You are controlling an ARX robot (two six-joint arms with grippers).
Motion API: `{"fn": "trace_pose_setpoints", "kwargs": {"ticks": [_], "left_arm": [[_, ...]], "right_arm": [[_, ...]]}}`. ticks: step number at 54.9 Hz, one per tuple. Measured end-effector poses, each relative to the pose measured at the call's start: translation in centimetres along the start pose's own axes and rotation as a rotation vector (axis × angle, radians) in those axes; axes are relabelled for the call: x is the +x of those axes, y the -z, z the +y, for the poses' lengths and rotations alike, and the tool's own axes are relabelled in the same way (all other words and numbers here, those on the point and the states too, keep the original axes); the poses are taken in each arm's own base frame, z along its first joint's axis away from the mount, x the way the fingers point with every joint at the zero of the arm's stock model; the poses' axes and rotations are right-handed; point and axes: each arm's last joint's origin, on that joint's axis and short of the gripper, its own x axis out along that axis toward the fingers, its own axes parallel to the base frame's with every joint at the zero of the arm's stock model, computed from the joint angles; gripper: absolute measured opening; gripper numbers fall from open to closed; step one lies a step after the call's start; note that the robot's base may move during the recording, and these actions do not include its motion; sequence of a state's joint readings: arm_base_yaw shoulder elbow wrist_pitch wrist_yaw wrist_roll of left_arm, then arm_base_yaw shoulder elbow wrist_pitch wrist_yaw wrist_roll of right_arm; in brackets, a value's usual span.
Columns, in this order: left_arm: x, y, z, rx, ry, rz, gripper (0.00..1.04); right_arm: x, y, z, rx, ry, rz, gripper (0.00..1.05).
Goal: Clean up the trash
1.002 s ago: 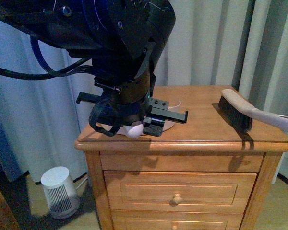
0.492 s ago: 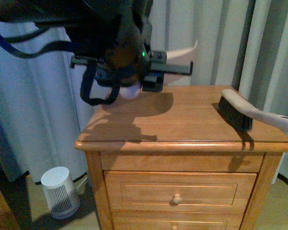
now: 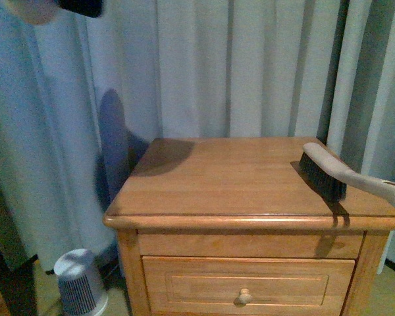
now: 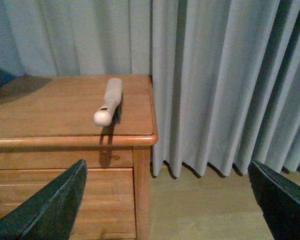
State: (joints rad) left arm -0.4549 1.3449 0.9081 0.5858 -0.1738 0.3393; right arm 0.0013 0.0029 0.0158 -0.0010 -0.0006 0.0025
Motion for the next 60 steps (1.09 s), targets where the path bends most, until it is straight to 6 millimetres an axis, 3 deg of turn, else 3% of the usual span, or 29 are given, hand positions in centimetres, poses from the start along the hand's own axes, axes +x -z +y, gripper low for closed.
{"fn": "trace_pose_setpoints", "kwargs": {"ticks": [9,17,26,38,53,60], "left_arm": [[-5.1,0.2,4.0,0.110,-0.078,-0.069,0.28],[-9.3,0.7,5.9,0.143,-0.101,-0.082,0.28],[-14.1,1.5,6.8,0.146,-0.102,-0.078,0.28],[-19.9,3.0,6.3,0.071,-0.112,-0.067,0.28],[-21.5,7.3,6.2,-0.052,-0.155,0.038,0.28],[-21.7,8.1,6.1,-0.103,-0.188,0.043,0.28]], "right_arm": [[0.0,0.0,0.0,0.000,0.000,0.000,0.97],[0.0,0.0,0.0,0.000,0.000,0.000,0.97],[0.0,0.0,0.0,0.000,0.000,0.000,0.97],[0.0,0.0,0.0,0.000,0.000,0.000,0.97],[0.0,0.0,0.0,0.000,0.000,0.000,0.97],[0.0,0.0,0.0,0.000,0.000,0.000,0.97]]}}
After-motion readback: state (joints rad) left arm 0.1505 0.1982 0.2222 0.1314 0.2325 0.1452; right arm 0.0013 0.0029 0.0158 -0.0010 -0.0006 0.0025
